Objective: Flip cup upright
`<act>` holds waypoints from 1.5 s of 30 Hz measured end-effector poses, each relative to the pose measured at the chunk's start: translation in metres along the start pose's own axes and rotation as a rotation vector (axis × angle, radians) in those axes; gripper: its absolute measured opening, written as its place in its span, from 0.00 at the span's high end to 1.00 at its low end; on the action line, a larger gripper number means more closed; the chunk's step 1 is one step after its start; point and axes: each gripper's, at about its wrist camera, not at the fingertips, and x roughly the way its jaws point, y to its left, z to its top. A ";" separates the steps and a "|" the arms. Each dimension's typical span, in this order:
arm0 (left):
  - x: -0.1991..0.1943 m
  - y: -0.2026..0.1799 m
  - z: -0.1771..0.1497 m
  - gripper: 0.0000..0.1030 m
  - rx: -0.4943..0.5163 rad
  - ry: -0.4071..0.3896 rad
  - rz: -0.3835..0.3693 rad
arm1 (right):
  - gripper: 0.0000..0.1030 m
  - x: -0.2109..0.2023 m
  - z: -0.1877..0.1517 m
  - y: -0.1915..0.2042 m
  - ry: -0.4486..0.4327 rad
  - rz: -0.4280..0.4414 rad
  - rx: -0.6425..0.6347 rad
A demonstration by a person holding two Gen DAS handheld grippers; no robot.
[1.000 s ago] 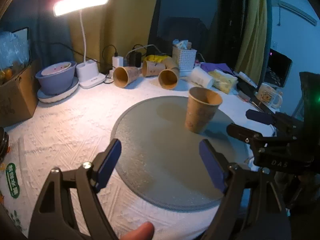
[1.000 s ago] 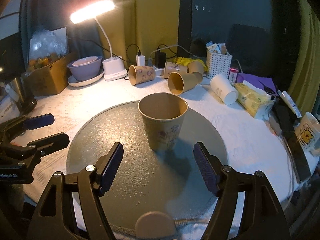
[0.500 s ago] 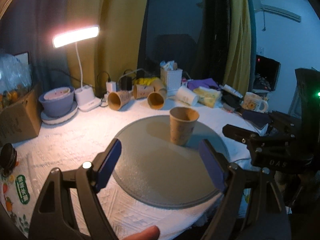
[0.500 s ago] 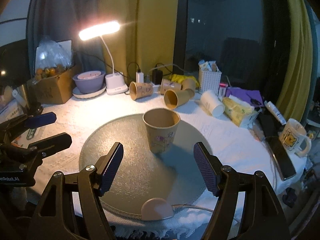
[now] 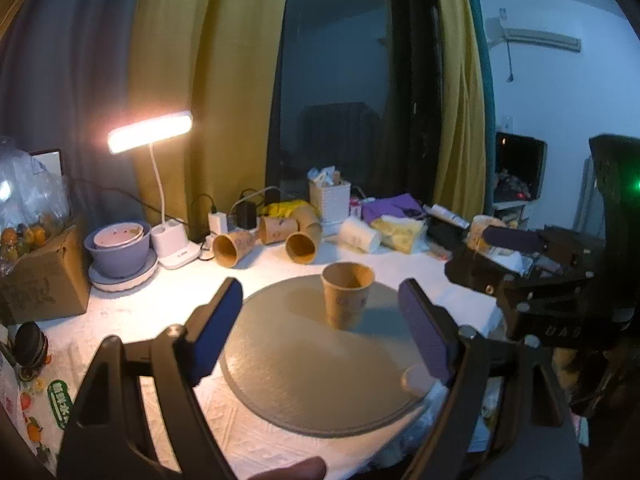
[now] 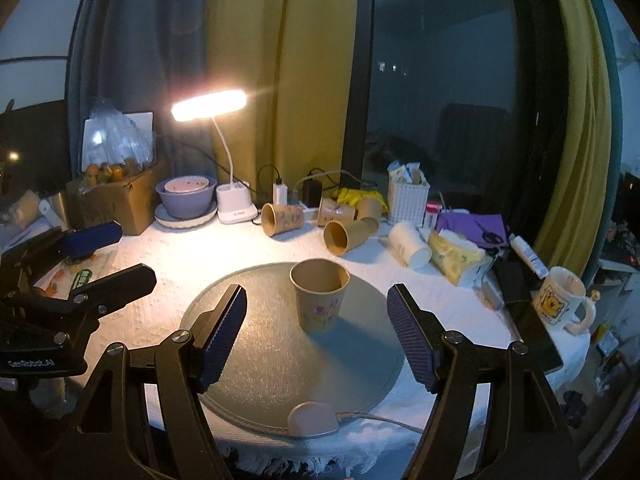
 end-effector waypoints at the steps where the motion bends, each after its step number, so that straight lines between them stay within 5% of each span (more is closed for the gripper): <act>1: -0.002 -0.001 0.001 0.21 -0.001 -0.006 -0.002 | 0.27 -0.003 0.001 0.001 -0.005 -0.002 -0.002; 17: -0.047 0.001 0.022 0.21 -0.025 -0.145 0.028 | 0.27 -0.044 0.017 -0.004 -0.081 -0.022 0.009; 45: -0.046 0.009 0.017 0.21 -0.059 -0.128 0.033 | 0.27 -0.039 0.014 -0.006 -0.064 -0.006 0.034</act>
